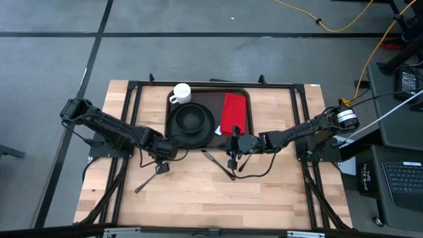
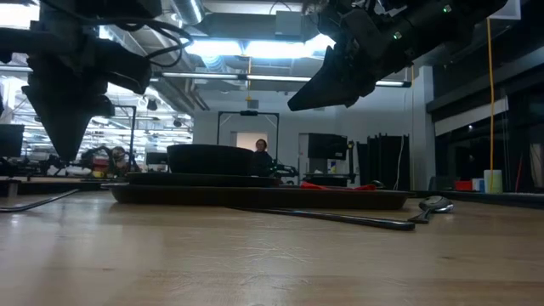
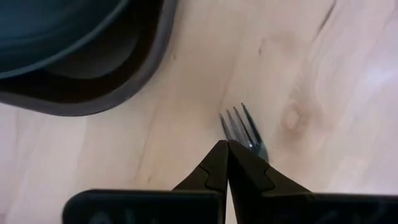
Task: Set up tray
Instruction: Put the black fork on top of the red table napkin on the brown serving tray
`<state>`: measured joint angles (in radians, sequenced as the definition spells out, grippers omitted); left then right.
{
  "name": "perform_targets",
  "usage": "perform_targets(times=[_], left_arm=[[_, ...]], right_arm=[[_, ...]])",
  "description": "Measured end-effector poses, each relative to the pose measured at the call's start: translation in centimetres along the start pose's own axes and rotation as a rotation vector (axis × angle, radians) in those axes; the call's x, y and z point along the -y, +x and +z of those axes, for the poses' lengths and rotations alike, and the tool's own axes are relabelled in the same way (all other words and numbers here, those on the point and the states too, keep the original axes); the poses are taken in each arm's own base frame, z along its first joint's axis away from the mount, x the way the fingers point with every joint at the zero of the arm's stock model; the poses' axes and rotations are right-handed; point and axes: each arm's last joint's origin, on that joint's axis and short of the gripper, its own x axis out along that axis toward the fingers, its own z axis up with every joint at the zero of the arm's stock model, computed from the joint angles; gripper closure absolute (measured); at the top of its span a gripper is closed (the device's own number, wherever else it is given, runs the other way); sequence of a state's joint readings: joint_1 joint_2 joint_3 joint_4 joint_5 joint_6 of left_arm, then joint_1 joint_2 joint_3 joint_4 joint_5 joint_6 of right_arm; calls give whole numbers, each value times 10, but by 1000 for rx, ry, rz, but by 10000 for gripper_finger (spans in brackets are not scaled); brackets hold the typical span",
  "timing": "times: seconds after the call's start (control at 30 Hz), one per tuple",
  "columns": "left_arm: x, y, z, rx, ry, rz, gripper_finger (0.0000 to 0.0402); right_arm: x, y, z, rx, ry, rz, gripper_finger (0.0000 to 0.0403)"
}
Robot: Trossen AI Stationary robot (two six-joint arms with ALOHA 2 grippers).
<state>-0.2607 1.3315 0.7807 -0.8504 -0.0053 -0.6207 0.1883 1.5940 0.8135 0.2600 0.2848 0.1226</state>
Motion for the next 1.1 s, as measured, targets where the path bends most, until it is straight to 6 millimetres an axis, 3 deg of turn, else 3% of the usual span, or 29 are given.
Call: perform_targets(times=[0.4,0.6,0.83,1.1], left_arm=[[5,-1,1,171,9,155,399],[13,-5,16,395,173,224,401],[29,-20,19,530,376,94,401],[36,-28,3,683,484,3,400]], right_arm=[[0,0,1,15,-40,0,370],[-2,0,2,22,-18,5,370],[-4,-1,3,34,-16,13,370],[-11,-3,2,36,-30,34,370]])
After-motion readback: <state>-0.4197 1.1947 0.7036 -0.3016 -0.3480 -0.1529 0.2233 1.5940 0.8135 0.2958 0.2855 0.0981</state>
